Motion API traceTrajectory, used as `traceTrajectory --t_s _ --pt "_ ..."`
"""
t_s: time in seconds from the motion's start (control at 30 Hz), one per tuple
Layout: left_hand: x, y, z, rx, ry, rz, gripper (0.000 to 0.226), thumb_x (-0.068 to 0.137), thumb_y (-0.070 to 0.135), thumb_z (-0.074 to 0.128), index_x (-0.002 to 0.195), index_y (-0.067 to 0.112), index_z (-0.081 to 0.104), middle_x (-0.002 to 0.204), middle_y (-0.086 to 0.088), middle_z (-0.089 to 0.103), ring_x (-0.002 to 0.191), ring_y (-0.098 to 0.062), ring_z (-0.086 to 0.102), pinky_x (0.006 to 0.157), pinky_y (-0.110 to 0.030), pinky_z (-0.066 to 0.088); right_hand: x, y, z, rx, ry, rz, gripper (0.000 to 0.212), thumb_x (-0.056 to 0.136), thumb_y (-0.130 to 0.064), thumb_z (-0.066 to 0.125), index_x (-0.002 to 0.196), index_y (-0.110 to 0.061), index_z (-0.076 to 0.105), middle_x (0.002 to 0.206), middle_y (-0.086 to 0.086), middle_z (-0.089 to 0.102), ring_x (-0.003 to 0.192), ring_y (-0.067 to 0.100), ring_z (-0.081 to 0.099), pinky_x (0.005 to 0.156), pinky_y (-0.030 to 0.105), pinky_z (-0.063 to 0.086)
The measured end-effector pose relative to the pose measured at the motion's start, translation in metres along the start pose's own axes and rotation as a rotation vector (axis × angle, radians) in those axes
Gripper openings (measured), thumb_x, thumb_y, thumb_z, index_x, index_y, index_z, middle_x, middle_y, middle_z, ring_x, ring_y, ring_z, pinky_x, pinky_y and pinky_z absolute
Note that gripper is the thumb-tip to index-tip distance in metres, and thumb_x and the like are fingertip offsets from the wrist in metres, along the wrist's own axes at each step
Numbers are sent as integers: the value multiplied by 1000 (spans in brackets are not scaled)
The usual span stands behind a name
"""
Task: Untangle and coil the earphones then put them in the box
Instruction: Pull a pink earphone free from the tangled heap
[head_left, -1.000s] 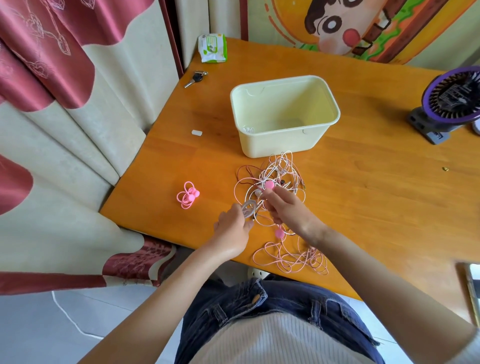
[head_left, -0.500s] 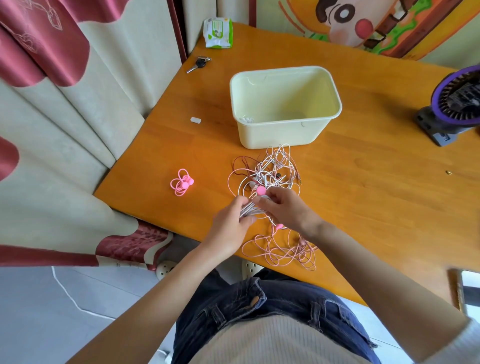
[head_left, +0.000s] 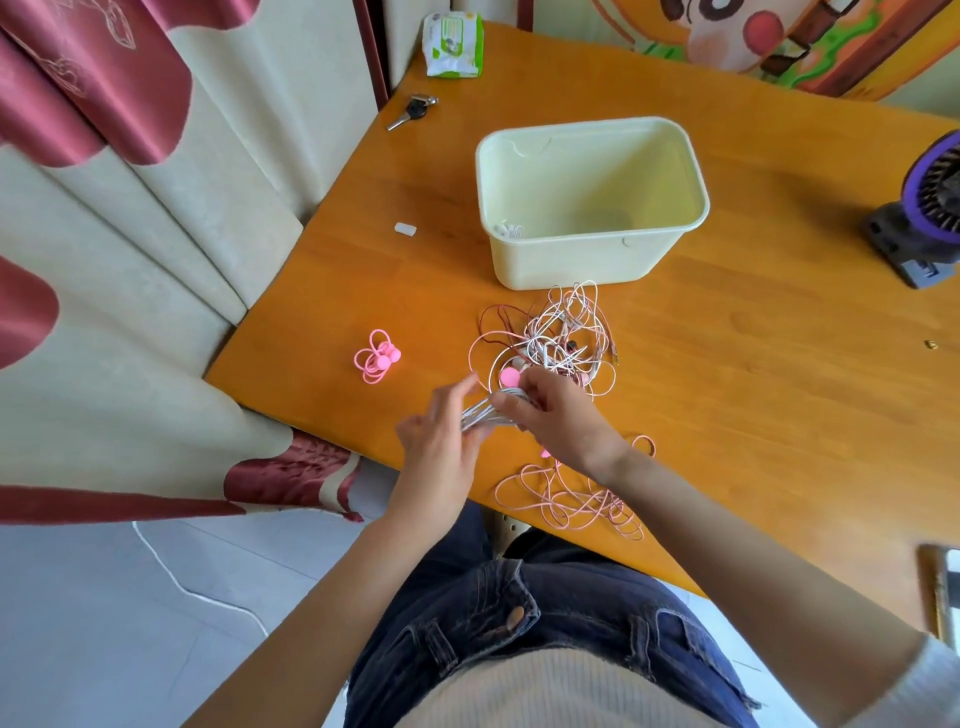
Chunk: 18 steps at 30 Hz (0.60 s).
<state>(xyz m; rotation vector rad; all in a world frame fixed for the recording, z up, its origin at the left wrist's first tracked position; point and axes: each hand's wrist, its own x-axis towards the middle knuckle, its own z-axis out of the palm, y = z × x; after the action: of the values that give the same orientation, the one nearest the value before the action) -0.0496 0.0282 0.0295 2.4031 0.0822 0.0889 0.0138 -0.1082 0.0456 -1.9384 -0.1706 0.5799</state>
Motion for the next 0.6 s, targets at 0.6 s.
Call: traceTrajectory --t_s 0.6 --pt "48 -10 -36 -215 -670 -243 21 102 22 31 91 14 46 98 -3 59 93 -18 56 86 -32 42 26 -17 -1 128 -117 228 29 95 -29 53 71 -12 50 48 -12 49 50 21 46 53 33 40"
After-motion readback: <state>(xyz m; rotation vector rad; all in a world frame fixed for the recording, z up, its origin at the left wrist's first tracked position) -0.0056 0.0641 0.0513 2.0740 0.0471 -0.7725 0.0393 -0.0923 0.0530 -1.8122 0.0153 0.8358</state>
